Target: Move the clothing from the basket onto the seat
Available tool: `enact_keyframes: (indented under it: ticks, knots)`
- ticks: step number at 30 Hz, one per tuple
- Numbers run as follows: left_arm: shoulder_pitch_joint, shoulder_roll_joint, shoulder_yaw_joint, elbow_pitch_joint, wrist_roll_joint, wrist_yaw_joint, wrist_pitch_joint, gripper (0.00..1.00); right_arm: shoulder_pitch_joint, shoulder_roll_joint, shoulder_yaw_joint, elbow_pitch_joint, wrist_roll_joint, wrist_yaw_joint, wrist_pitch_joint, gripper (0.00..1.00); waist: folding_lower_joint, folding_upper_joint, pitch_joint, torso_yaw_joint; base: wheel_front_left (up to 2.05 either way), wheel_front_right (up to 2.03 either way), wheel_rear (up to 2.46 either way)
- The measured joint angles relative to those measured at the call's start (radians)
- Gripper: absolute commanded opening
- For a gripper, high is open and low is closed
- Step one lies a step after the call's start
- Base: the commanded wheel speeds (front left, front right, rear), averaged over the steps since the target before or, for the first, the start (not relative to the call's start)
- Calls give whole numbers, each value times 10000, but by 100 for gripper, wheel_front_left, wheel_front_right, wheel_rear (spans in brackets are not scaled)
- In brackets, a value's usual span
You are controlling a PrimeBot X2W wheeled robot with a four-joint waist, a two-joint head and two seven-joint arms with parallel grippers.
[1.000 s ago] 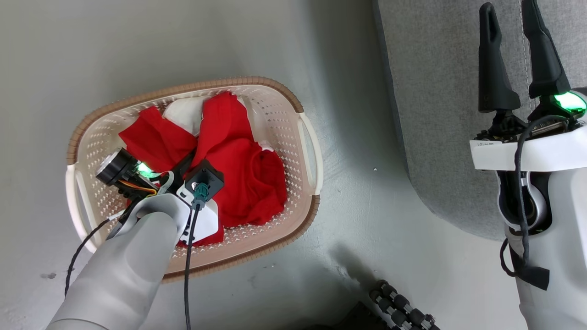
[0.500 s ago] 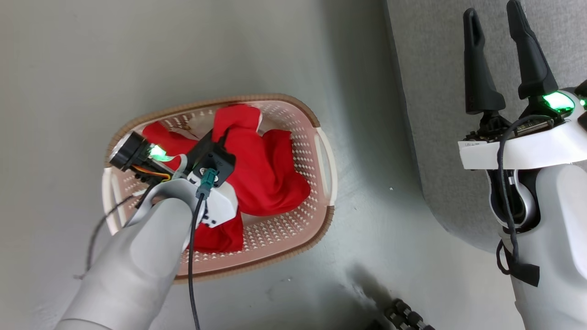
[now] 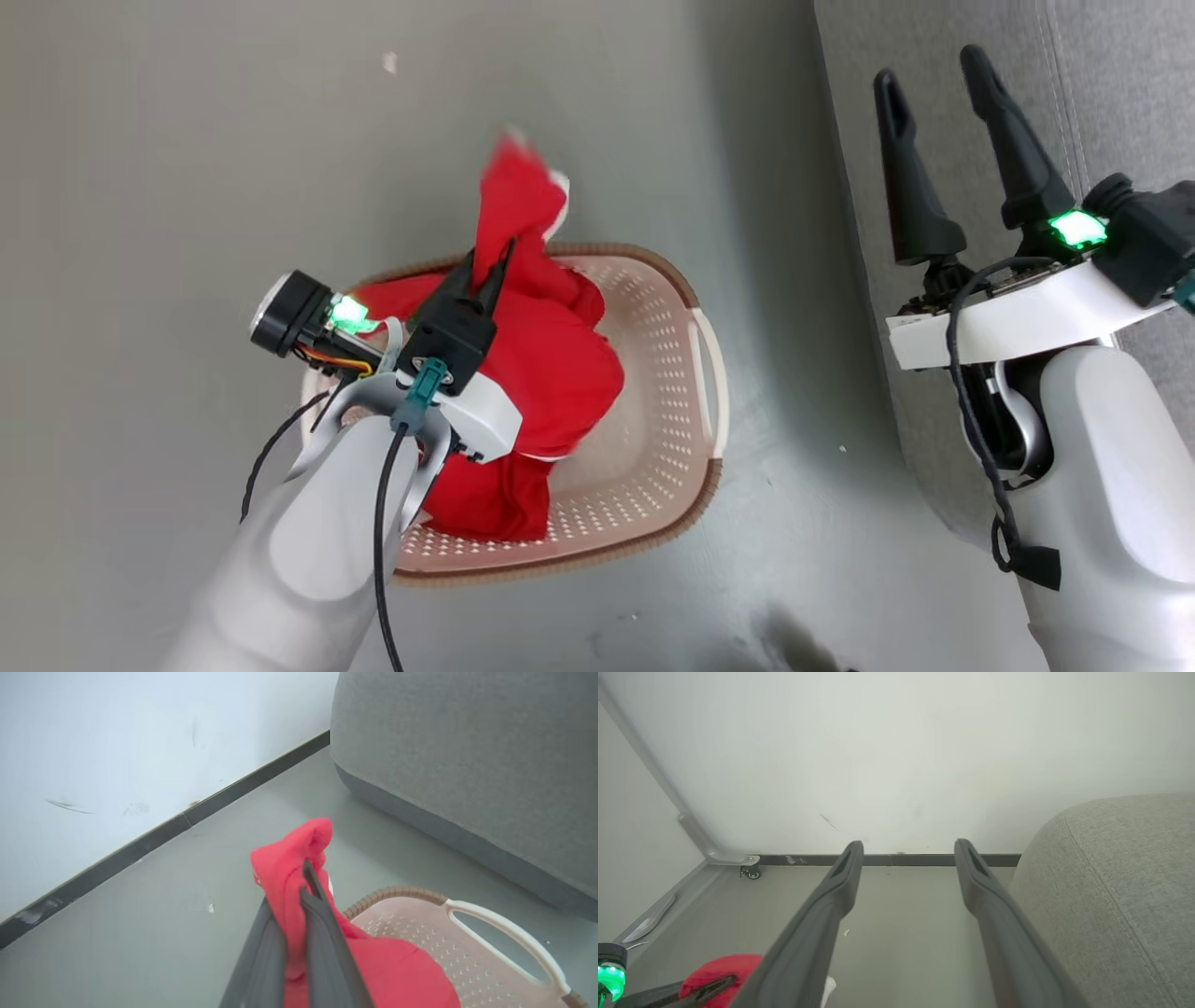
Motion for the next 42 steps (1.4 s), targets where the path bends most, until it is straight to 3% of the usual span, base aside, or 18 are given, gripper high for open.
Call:
enact_keyframes:
  ticks: [11, 33, 42]
  knots:
    - [655, 385, 382, -1714, -184, 88, -2, 0, 147, -92, 802, 679, -531, 0, 0, 100, 0, 0, -1174, 613, 0, 0, 0]
    - [903, 892, 1076, -3390, -790, -130, -4, 0, 922, -1636, 4134, 1896, -454, 2, 0, 100, 0, 0, -3617, 1463, 0, 0, 0]
    - [1080, 940, 1030, -3645, -913, -508, -4, 0, 1094, -2138, 5118, 2071, -205, 2, 4, 100, 0, 0, -4620, 1684, 0, 0, 0]
